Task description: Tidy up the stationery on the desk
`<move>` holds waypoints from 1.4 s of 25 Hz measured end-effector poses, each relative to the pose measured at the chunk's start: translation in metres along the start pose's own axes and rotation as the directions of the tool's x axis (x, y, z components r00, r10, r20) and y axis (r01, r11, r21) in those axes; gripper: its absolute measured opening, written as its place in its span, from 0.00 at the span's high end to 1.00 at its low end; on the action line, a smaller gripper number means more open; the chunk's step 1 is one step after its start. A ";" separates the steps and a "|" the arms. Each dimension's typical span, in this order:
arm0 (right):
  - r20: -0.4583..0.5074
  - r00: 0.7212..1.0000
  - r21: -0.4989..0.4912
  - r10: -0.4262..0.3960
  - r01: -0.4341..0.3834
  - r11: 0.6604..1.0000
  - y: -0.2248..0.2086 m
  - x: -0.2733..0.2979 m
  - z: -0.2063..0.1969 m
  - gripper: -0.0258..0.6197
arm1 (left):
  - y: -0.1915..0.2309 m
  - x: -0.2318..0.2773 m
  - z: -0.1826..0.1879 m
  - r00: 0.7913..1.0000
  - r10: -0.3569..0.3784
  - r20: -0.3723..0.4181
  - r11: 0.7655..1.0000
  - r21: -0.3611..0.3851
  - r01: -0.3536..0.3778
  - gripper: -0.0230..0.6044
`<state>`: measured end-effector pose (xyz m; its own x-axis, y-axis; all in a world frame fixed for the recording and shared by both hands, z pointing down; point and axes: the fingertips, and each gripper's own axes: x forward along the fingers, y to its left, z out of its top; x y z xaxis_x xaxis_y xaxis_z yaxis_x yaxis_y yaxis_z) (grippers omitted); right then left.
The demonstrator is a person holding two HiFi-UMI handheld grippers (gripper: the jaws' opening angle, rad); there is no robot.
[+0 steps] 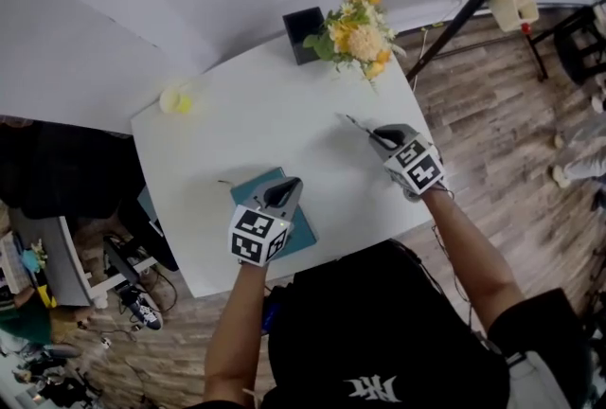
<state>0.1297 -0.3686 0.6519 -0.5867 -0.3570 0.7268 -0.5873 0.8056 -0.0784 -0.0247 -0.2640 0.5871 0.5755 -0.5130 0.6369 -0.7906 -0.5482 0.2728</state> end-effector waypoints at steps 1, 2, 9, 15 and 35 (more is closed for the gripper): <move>0.000 1.000 0.003 -0.003 0.003 1.000 0.008 -0.001 0.001 0.86 | 0.004 -0.008 -0.003 1.000 0.004 0.003 1.000 -0.001 -0.004 0.96; 0.000 1.000 0.010 -0.006 0.006 1.000 0.016 -0.001 0.001 0.86 | 0.007 -0.016 -0.008 1.000 0.007 0.004 1.000 0.000 -0.007 0.96; 0.007 1.000 0.087 -0.022 0.021 0.996 0.081 0.005 0.002 0.86 | 0.030 -0.066 -0.037 1.000 0.007 0.008 1.000 0.017 -0.007 0.96; -0.008 1.000 0.167 -0.012 0.013 0.986 0.139 0.017 -0.006 0.86 | 0.041 -0.092 -0.065 1.000 -0.012 0.005 1.000 0.026 0.012 0.96; 0.010 1.000 0.356 0.023 -0.026 0.934 0.220 0.043 -0.015 0.86 | 0.027 -0.119 -0.110 0.998 -0.067 -0.007 0.996 0.049 0.068 0.96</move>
<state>-0.0163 -0.1998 0.6757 -0.6059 -0.3427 0.7179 -0.7320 0.5936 -0.3345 -0.1379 -0.1454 0.5974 0.6261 -0.4704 0.6219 -0.7385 -0.6136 0.2794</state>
